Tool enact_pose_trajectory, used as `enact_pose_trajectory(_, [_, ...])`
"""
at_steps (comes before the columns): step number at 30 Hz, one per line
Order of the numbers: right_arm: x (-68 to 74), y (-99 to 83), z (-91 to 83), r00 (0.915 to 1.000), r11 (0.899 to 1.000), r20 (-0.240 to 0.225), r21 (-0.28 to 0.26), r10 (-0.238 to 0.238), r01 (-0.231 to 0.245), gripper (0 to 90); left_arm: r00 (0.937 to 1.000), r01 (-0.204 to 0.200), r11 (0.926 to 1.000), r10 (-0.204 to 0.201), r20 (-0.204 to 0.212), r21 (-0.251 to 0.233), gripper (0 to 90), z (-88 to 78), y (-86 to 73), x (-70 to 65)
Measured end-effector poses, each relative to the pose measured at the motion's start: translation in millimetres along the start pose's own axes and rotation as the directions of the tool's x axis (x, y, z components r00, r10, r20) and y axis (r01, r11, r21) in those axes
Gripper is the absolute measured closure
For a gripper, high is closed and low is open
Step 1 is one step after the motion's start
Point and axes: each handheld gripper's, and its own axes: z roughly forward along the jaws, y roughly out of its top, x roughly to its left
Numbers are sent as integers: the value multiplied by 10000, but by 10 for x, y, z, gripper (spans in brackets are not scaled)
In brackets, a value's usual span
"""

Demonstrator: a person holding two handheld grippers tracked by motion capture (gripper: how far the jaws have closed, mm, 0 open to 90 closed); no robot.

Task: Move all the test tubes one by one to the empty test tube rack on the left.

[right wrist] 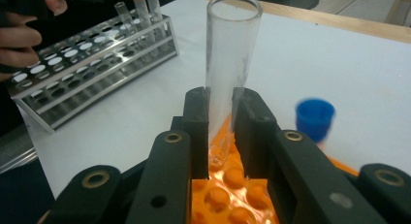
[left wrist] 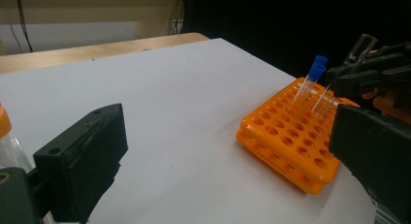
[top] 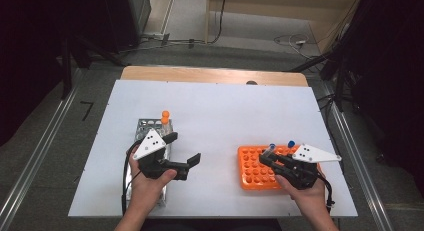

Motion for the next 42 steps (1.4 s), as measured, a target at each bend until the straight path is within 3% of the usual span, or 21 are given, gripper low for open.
enact_pose_trajectory(11, [135,169,312,9981,9995,-594,257,-171,187,742,9994,-272,9996,273,214,-59,6,39,39,-102])
enact_pose_trajectory(18, [195,150,386,9955,9986,-846,271,-431,455,742,9969,-303,9995,303,728,-3,7,135,55,-191])
enact_pose_trajectory(23, [230,94,434,9940,9985,-1030,356,-370,408,742,9909,-524,9983,490,1252,241,51,243,64,-314])
enact_pose_trajectory(32, [297,51,509,9875,9972,-1529,576,-385,478,742,9739,-879,9946,743,2147,547,328,438,23,-501])
enact_pose_trajectory(37, [409,39,583,9825,9937,-1736,768,-676,820,742,9690,-989,9939,848,2318,497,462,480,23,-545])
enact_pose_trajectory(40, [473,43,605,9788,9921,-1895,817,-781,950,742,9686,-1171,9915,1012,2273,575,532,498,18,-568])
enact_pose_trajectory(42, [511,46,617,9758,9908,-2006,839,-876,1062,742,9648,-1452,9872,1264,2307,665,593,511,9,-592])
